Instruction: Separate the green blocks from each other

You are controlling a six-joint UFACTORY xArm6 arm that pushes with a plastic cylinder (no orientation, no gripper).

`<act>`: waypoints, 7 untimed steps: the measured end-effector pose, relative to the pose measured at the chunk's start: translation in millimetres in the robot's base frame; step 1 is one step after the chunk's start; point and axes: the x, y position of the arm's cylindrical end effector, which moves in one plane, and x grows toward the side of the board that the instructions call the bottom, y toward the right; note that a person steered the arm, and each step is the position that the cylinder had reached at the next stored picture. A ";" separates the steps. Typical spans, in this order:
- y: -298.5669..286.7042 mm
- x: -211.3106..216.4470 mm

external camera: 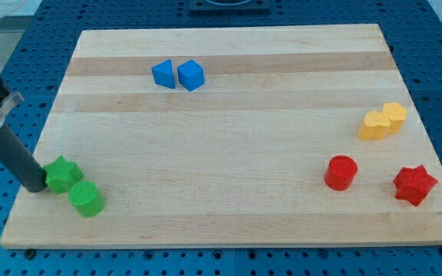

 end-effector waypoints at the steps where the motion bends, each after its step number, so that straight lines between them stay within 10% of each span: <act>1: 0.0 -7.9; 7: 41.7 37.1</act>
